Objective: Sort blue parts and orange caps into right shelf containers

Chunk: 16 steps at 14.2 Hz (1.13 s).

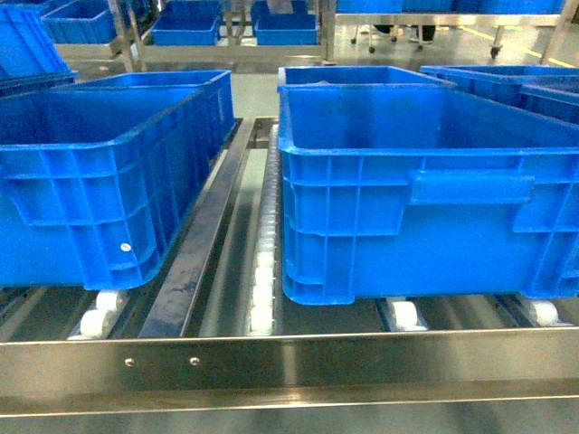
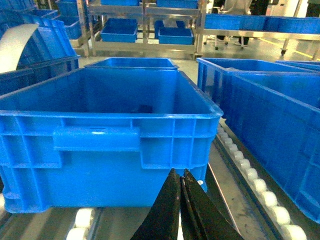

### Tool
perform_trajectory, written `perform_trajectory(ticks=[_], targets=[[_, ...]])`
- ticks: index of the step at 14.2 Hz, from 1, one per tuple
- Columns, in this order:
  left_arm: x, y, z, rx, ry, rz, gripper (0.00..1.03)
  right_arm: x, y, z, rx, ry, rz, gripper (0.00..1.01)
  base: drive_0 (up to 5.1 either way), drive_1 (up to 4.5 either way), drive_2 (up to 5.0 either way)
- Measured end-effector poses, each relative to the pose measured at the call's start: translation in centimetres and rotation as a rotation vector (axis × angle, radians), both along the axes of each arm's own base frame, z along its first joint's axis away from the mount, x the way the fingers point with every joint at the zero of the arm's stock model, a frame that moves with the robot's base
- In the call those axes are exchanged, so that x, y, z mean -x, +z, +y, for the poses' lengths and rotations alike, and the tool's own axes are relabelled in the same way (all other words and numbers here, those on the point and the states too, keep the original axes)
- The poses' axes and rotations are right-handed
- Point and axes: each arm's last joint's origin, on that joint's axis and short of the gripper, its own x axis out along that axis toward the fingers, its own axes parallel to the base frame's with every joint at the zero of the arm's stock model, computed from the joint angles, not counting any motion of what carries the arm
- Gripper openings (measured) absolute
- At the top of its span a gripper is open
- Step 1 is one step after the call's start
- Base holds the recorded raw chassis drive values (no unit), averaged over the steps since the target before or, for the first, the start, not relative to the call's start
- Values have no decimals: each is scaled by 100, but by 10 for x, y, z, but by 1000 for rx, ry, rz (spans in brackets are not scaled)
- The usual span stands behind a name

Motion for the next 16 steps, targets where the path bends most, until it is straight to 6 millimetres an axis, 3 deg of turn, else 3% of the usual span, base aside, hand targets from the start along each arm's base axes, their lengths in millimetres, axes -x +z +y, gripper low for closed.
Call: perform_trajectory(ticks=[2,6,16], targets=[[9,-7,0,0,0,42,2,9,-1,1,0,4,-7,2,0,0,0],[22,-2,0,0,0,24,2,24,-17,1,-1,5,27,2,0,0,0],[45,5,0,0,-2,-4,2,48,-6,1,-1,5,-31,2,0,0,0]])
